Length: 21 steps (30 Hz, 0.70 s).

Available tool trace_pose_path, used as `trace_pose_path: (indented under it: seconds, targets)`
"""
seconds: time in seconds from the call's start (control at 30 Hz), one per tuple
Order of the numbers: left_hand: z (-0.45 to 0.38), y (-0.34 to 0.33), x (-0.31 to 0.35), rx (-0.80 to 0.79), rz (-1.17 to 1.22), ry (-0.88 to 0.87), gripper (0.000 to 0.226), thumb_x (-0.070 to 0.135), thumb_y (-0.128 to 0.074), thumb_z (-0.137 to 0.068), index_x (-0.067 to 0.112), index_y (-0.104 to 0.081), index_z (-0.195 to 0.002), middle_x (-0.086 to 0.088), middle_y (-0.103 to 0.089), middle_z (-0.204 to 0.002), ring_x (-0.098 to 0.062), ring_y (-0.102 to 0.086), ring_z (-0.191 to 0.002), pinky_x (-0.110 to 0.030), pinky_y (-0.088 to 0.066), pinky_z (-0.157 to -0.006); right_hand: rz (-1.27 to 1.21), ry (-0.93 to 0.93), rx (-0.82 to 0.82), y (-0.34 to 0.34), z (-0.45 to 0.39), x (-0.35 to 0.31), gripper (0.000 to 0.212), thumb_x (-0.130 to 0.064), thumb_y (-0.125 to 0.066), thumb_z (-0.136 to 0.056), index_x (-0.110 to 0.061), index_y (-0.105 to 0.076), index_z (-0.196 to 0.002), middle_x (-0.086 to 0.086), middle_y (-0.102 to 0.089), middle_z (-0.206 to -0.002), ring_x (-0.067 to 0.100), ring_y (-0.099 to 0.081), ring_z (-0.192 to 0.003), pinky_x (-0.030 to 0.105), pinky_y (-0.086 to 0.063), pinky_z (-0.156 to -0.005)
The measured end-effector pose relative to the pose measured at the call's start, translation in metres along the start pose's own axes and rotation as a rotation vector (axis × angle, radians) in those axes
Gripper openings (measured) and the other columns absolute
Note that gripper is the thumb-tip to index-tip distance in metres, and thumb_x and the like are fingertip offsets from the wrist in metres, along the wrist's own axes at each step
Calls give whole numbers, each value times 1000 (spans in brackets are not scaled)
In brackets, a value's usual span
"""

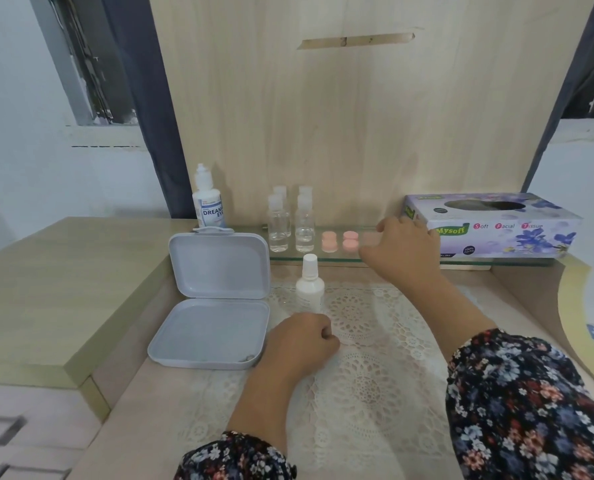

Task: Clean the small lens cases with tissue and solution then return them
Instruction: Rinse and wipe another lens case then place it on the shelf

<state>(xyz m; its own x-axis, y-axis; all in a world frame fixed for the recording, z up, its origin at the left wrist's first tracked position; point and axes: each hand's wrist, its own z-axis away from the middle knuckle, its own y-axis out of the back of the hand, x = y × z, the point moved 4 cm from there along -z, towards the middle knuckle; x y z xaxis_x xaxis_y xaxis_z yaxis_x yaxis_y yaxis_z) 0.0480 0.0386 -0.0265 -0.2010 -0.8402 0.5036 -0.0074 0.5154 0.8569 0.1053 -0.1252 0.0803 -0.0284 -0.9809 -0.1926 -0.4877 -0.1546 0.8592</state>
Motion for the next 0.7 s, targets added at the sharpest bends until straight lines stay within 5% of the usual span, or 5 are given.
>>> trace_pose_path:
  seconds: [0.33, 0.7]
  targets:
    - [0, -1, 0, -16, 28, 15, 23, 25, -52, -81, 20, -44, -60, 4, -53, -66, -18, -53, -68, -31, -45, -63, 125, 67, -4, -1, 3, 2, 35, -39, -48, -90, -9, -65, -100, 11, -61, -103, 29, -52, -102, 32, -32, -72]
    - [2, 1, 1, -14, 11, 22, 23, 26, -52, -82, 20, -45, -61, 2, -56, -70, -16, -51, -67, -30, -42, -61, -99, 32, 61, 11, 16, 13, 33, -38, -53, -87, -12, -68, -100, 10, -64, -99, 31, -55, -98, 35, -41, -78]
